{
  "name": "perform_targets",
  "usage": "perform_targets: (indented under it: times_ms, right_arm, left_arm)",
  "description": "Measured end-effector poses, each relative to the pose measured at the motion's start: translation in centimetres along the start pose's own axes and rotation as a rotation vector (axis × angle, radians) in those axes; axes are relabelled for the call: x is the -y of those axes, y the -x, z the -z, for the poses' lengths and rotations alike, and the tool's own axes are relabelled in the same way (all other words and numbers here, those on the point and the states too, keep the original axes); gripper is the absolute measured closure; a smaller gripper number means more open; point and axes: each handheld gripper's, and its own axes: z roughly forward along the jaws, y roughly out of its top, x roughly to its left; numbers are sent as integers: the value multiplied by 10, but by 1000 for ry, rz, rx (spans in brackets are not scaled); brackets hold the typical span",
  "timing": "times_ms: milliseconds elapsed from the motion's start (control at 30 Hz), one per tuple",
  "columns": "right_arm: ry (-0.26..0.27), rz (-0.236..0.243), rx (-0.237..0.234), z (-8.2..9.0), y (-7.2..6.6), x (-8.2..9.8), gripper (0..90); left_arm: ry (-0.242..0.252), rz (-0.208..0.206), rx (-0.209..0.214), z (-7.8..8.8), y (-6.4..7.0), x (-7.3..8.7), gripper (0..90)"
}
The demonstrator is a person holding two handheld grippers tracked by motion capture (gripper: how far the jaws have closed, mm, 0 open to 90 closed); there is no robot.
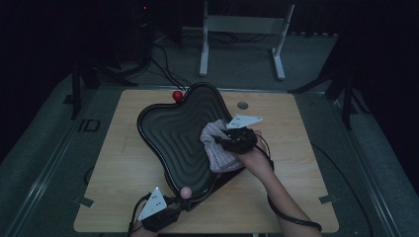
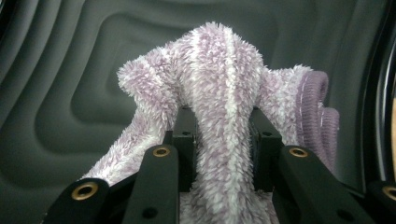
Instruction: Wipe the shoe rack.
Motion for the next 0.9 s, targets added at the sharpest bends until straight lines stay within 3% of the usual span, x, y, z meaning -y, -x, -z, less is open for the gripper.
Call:
perform_targets:
  times_ms: [700, 900]
  right_arm:
    - [-14, 13, -22, 19, -18, 36, 697]
    - [9, -29, -45, 22, -16, 36, 693]
  left_arm:
    - [2, 4, -3, 0, 1, 0, 738]
    - [1, 1, -3, 0, 0, 0, 738]
